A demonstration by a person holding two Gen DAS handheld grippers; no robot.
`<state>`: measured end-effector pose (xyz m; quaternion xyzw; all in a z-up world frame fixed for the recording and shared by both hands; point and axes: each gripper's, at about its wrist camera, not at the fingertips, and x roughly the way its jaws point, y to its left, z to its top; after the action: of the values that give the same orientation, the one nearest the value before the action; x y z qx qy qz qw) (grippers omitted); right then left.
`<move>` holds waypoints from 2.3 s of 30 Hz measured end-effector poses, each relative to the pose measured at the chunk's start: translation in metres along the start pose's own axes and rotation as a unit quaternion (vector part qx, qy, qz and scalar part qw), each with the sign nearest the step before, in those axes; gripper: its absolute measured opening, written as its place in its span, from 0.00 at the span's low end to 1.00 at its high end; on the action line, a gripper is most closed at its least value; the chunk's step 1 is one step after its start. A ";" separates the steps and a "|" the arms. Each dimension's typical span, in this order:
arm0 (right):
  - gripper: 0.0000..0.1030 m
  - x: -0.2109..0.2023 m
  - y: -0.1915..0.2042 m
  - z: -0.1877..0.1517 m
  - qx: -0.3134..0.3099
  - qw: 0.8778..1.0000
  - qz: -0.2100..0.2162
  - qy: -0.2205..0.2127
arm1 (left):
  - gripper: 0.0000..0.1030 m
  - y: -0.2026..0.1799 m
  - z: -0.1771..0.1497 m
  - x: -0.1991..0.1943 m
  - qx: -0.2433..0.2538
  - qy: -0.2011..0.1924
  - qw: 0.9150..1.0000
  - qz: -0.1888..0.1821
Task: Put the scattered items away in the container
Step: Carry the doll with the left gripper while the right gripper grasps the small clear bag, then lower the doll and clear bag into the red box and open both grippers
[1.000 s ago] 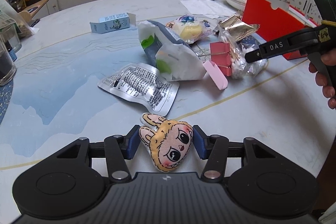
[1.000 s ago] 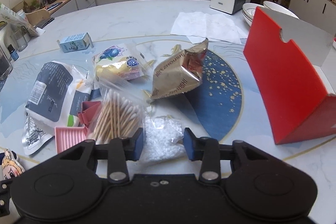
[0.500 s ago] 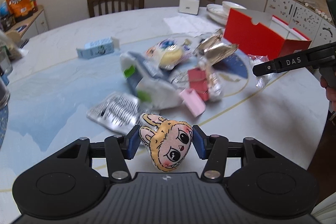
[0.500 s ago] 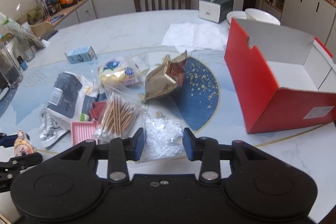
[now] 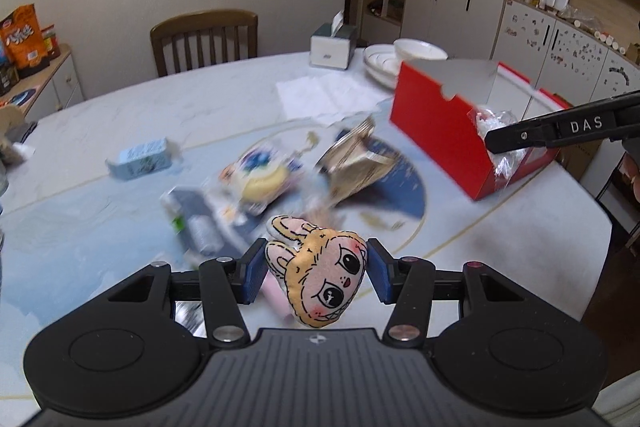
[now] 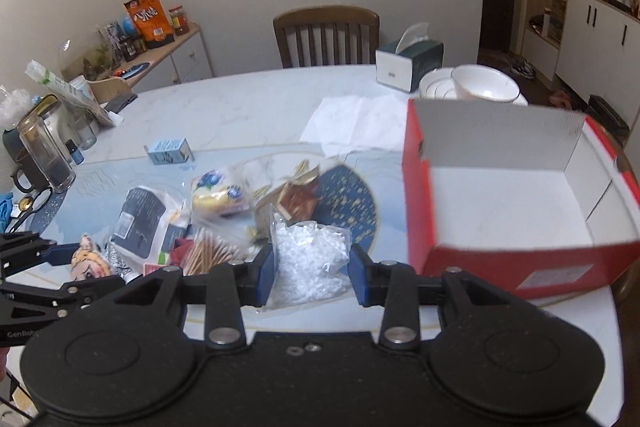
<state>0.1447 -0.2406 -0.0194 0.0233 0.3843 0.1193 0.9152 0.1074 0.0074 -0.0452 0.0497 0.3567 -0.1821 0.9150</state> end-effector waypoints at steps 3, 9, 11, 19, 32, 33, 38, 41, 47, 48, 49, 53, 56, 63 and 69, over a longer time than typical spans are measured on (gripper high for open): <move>0.36 -0.005 -0.017 0.006 -0.003 1.000 0.004 -0.003 | 0.50 -0.018 0.015 0.007 0.005 -0.007 1.000 -0.002; 0.36 -0.009 -0.053 0.015 -0.003 1.000 0.005 -0.007 | 0.50 -0.050 0.043 0.023 0.008 -0.020 1.000 -0.009; 0.36 -0.009 -0.064 0.018 -0.001 1.000 0.003 -0.009 | 0.50 -0.060 0.051 0.028 0.011 -0.024 1.000 -0.012; 0.36 -0.011 -0.111 0.026 0.008 1.000 -0.001 -0.021 | 0.50 -0.103 0.081 0.051 0.042 -0.033 0.998 -0.023; 0.36 -0.003 -0.177 0.030 0.032 0.999 -0.020 -0.010 | 0.50 -0.163 0.122 0.094 0.088 -0.025 0.995 -0.050; 0.36 -0.002 -0.182 0.030 0.034 0.999 -0.023 -0.009 | 0.50 -0.168 0.125 0.098 0.092 -0.024 0.994 -0.051; 0.36 0.005 -0.206 0.030 0.046 0.998 -0.031 -0.002 | 0.50 -0.189 0.138 0.119 0.109 -0.017 0.992 -0.062; 0.36 0.011 -0.217 0.031 0.049 0.998 -0.033 0.005 | 0.51 -0.200 0.145 0.134 0.119 -0.007 0.991 -0.066; 0.36 0.026 -0.231 0.034 0.041 0.998 -0.038 0.018 | 0.51 -0.213 0.157 0.165 0.134 0.014 0.988 -0.070; 0.36 0.029 -0.233 0.034 0.040 0.998 -0.039 0.021 | 0.51 -0.215 0.160 0.171 0.135 0.019 0.988 -0.070; 0.36 0.032 -0.235 0.034 0.039 0.998 -0.039 0.024 | 0.51 -0.216 0.161 0.177 0.136 0.023 0.988 -0.069; 0.36 0.043 -0.239 0.034 0.029 0.998 -0.041 0.036 | 0.51 -0.221 0.167 0.201 0.146 0.039 0.987 -0.060; 0.36 0.051 -0.242 0.034 0.020 0.998 -0.043 0.045 | 0.51 -0.223 0.171 0.217 0.150 0.054 0.985 -0.059; 0.36 0.068 -0.248 0.035 -0.002 0.997 -0.037 0.067 | 0.51 -0.227 0.179 0.253 0.145 0.095 0.983 -0.057; 0.36 0.082 -0.244 0.034 -0.038 0.995 -0.028 0.090 | 0.51 -0.233 0.183 0.277 0.146 0.133 0.979 -0.061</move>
<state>0.2732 -0.4567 -0.0856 -0.0328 0.4606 0.1096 0.8802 0.3256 -0.3317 -0.0863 0.1844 0.4470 -0.2791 0.8296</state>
